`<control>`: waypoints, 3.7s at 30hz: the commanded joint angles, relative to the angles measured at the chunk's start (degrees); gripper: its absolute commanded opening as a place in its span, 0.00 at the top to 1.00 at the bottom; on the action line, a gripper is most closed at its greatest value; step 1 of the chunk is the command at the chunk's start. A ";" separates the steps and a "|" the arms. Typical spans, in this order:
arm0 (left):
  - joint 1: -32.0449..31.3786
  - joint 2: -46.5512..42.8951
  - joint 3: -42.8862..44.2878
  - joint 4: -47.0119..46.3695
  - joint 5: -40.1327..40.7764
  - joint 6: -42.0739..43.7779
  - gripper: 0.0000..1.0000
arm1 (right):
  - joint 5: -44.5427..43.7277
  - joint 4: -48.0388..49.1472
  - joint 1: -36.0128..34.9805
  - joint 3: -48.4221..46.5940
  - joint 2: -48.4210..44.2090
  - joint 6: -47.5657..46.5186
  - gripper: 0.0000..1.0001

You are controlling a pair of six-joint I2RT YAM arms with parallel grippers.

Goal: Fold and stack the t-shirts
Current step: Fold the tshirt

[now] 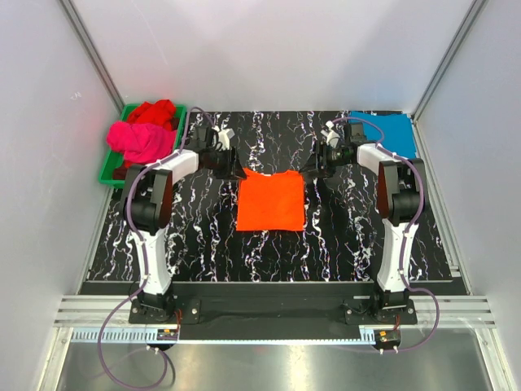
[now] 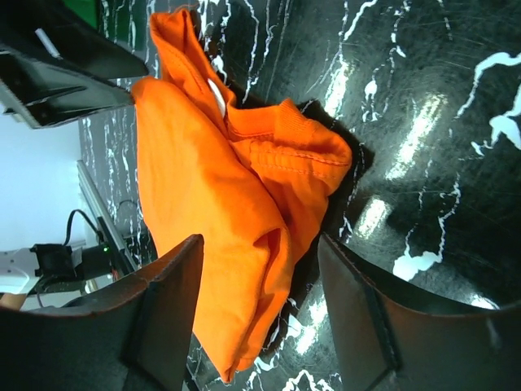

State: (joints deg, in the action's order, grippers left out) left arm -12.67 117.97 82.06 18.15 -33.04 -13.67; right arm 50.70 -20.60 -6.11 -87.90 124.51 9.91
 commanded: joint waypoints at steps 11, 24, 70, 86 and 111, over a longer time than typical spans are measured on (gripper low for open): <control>0.36 3.49 2.93 -4.97 -4.49 0.14 0.49 | 3.27 4.52 -0.48 0.71 0.82 0.11 0.38; 0.36 2.96 1.61 -7.34 -7.22 -1.01 0.86 | 1.25 6.01 -2.85 1.68 1.44 1.16 0.37; -0.52 0.50 0.91 -6.46 -2.91 0.66 0.55 | -4.03 2.85 -3.65 3.52 -4.36 0.99 0.67; -1.04 -0.98 1.35 -6.20 -4.14 -0.65 1.00 | -5.78 2.85 -3.73 4.23 -7.61 1.42 0.97; -1.40 -6.27 -2.00 -3.74 -1.68 -0.22 1.00 | -7.45 6.45 -5.84 8.62 -13.50 4.85 1.00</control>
State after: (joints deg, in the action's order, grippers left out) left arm -13.93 113.38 80.05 15.57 -35.11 -15.14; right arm 43.94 -16.10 -11.20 -79.26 114.39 14.20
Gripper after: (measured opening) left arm 0.009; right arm 0.014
